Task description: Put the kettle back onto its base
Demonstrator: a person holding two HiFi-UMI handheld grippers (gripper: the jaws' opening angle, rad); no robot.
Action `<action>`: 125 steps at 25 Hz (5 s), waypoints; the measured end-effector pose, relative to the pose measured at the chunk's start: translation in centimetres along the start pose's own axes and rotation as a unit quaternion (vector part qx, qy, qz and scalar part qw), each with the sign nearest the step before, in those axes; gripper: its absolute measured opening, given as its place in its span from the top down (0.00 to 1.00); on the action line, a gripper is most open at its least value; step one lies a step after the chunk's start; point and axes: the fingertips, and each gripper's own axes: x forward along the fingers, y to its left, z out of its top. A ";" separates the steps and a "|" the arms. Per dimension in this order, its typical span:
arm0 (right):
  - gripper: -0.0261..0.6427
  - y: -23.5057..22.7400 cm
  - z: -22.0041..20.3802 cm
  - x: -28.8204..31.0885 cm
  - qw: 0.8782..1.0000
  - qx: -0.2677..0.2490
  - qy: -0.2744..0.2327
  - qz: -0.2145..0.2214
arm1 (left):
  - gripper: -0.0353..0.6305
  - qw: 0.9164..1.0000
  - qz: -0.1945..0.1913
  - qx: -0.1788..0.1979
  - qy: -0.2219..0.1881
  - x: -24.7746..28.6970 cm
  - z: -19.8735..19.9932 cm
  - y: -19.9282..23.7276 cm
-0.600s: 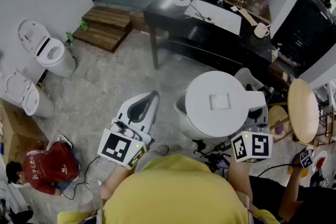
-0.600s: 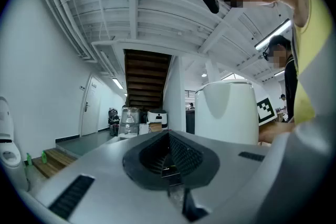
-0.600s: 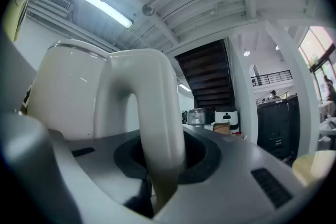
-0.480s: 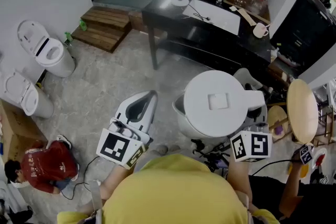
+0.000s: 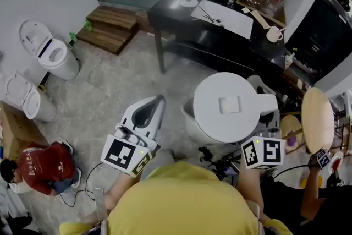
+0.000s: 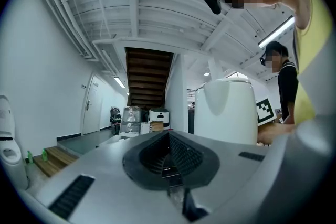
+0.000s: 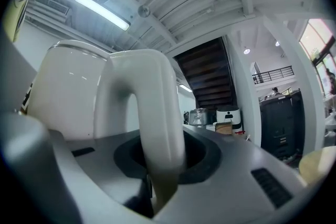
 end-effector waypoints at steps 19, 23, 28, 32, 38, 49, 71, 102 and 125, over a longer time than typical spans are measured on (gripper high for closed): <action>0.83 0.5 -1.7 17.1 1.000 -0.002 0.001 -0.019 | 0.94 1.000 -0.013 -0.008 -0.010 11.8 -0.6 15.4; 0.83 0.7 -2.1 20.8 0.999 0.008 -0.001 -0.039 | 0.94 1.000 -0.028 -0.008 -0.009 14.4 -0.5 18.9; 0.83 1.4 -2.8 23.9 0.999 0.010 0.003 -0.053 | 0.94 0.999 -0.043 -0.011 -0.004 16.3 -1.0 22.1; 0.82 1.3 -3.1 25.8 0.998 0.009 0.010 -0.057 | 0.94 0.999 -0.050 -0.021 0.004 17.7 -1.5 23.4; 0.82 0.6 -3.9 28.9 0.998 0.009 0.013 -0.056 | 0.94 0.998 -0.051 -0.028 0.007 20.2 -2.3 25.2; 0.82 -3.1 -5.1 37.9 0.999 0.014 0.008 -0.040 | 0.94 0.999 -0.046 -0.023 0.001 28.7 -2.1 28.9; 0.82 -11.0 -7.3 50.6 1.000 0.016 0.001 0.004 | 0.94 1.000 -0.011 -0.012 0.003 40.9 -2.7 31.6; 0.82 -13.2 -9.6 70.1 0.997 0.011 -0.012 -0.069 | 0.94 0.992 -0.124 -0.003 0.015 58.2 -4.0 45.5; 0.82 -16.4 -11.6 77.3 0.998 0.014 0.004 -0.063 | 0.94 0.981 -0.194 -0.013 0.012 64.7 -4.2 45.2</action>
